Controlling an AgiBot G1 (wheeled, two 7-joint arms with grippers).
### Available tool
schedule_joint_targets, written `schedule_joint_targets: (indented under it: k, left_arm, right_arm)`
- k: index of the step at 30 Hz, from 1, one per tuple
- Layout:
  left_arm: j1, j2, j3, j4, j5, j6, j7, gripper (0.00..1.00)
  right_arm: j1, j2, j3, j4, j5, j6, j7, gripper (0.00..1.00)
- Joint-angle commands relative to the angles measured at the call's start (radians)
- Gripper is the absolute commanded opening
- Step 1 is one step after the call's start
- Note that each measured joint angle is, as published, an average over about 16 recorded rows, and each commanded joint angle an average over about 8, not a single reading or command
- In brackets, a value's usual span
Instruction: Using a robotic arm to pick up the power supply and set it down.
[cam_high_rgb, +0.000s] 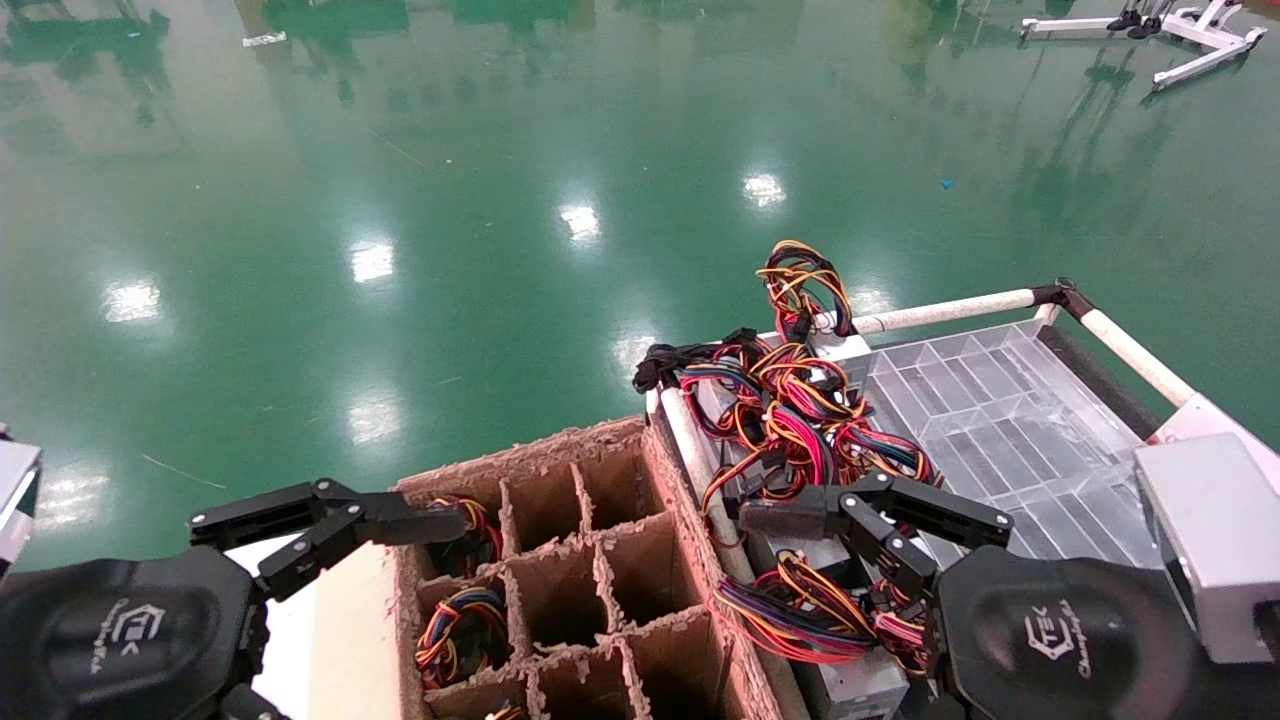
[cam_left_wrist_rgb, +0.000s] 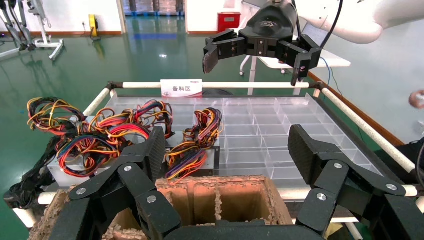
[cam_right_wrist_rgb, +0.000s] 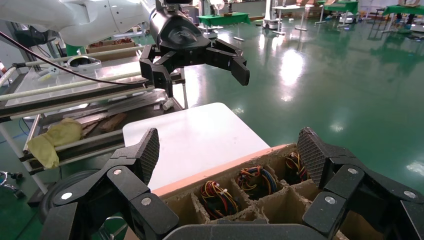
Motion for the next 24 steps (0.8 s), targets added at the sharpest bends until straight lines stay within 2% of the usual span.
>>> schedule_joint_targets:
  k: [1,2,9,10,24]
  left_arm:
    - [0.0,0.0,0.0,0.0,0.0,0.0,0.0,0.94]
    - [0.0,0.0,0.0,0.0,0.0,0.0,0.0,0.9]
    - [0.0,0.0,0.0,0.0,0.0,0.0,0.0,0.03]
    - [0.0,0.0,0.0,0.0,0.0,0.0,0.0,0.0]
    - [0.0,0.0,0.0,0.0,0.0,0.0,0.0,0.0]
  right_arm:
    - [0.0,0.0,0.0,0.0,0.0,0.0,0.0,1.0]
    - [0.0,0.0,0.0,0.0,0.0,0.0,0.0,1.0]
    - [0.0,0.0,0.0,0.0,0.0,0.0,0.0,1.0]
    - [0.0,0.0,0.0,0.0,0.0,0.0,0.0,1.0]
    - [0.002,-0.009,-0.019,0.007,-0.024,-0.003,0.011,1.0]
